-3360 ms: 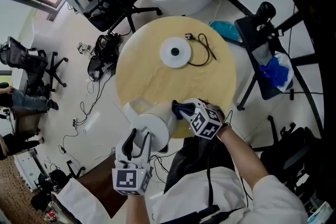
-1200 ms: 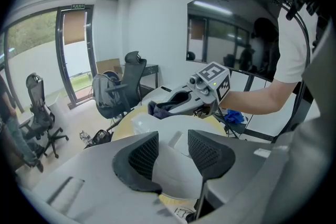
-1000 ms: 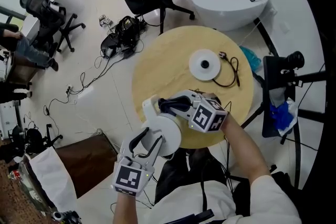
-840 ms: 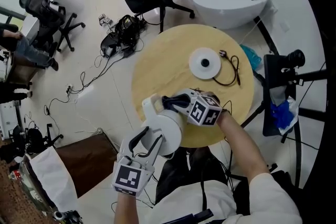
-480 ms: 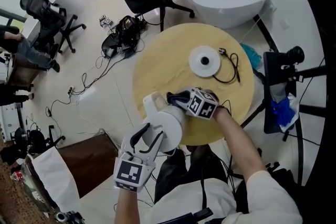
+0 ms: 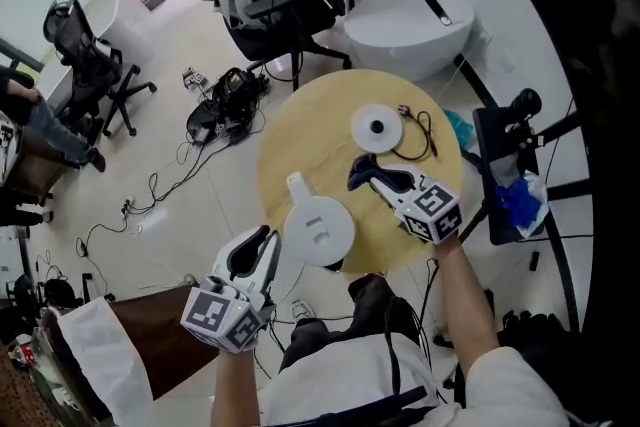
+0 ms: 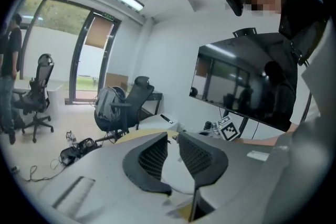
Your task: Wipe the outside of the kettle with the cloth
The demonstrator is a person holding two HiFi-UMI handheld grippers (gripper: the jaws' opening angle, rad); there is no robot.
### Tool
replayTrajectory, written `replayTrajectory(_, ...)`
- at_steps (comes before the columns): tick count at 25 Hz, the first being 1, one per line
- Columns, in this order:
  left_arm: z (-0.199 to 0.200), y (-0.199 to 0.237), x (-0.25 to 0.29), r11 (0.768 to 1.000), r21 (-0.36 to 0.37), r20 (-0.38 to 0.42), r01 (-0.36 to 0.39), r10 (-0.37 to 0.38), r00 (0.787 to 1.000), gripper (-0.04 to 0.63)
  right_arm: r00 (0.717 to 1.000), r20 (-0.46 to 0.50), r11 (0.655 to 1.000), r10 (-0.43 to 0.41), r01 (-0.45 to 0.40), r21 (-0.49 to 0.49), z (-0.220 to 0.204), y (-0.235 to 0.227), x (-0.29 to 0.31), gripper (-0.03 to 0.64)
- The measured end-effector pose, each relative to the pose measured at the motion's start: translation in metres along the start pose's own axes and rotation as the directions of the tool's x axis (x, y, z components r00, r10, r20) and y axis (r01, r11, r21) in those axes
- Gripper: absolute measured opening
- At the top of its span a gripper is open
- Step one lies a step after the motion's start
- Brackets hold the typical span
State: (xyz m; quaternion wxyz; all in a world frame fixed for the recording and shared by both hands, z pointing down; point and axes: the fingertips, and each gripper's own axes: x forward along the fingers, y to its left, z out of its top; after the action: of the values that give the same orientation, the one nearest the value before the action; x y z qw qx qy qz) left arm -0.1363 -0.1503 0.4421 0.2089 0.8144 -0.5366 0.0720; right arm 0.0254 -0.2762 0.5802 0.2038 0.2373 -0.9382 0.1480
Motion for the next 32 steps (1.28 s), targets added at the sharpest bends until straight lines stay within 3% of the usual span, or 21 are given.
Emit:
replayTrajectory(2,-0.001,0.008,-0.024,0.999,-0.024,0.039,0.033,-0.032,0.999,0.005,0.991,0.059,0.989,-0.119,0.114,0.094,0.011,0.004,-0.040,0.067)
replayTrajectory(5,-0.014,0.011,-0.062,0.987,-0.076,0.080,0.142,-0.136,0.988,0.005,0.956,0.107,0.934,-0.272,0.236,0.267,0.014,0.034,-0.094,0.067)
replayTrajectory(7,-0.022,0.014,-0.092,0.980,-0.046,0.113,0.193,-0.186,0.976,0.005,0.927,0.127,0.891,-0.352,0.290,0.349,0.012,0.069,-0.125,0.067)
replayTrajectory(9,-0.027,0.019,-0.122,0.971,-0.026,0.168,0.237,-0.230,0.959,0.005,0.898,0.162,0.853,-0.408,0.312,0.419,0.010,0.112,-0.149,0.067)
replayTrajectory(12,-0.034,0.024,-0.154,0.948,-0.068,0.246,0.312,-0.287,0.926,0.005,0.857,0.221,0.797,-0.465,0.296,0.526,0.007,0.173,-0.171,0.067)
replayTrajectory(15,-0.055,0.028,-0.174,0.942,-0.097,0.196,0.321,-0.298,0.934,0.005,0.835,0.222,0.772,-0.504,0.320,0.549,0.000,0.229,-0.173,0.067)
replayTrajectory(17,-0.069,0.027,-0.188,0.940,-0.104,0.160,0.325,-0.306,0.938,0.005,0.843,0.230,0.779,-0.486,0.299,0.552,-0.001,0.264,-0.164,0.067)
replayTrajectory(20,-0.083,0.017,-0.211,0.931,-0.116,0.158,0.346,-0.327,0.932,0.005,0.880,0.240,0.805,-0.409,0.224,0.549,-0.001,0.314,-0.144,0.067)
replayTrajectory(23,-0.103,0.007,-0.228,0.941,-0.131,0.141,0.313,-0.295,0.945,0.004,0.910,0.227,0.820,-0.347,0.178,0.543,-0.008,0.354,-0.132,0.067)
replayTrajectory(26,-0.126,-0.013,-0.241,0.952,-0.134,0.106,0.275,-0.262,0.959,0.005,0.925,0.220,0.836,-0.308,0.153,0.527,-0.020,0.383,-0.138,0.067)
replayTrajectory(32,-0.150,-0.083,-0.276,0.968,-0.085,0.120,0.234,-0.224,0.967,0.005,0.936,0.222,0.854,-0.273,0.130,0.503,-0.061,0.422,-0.203,0.067)
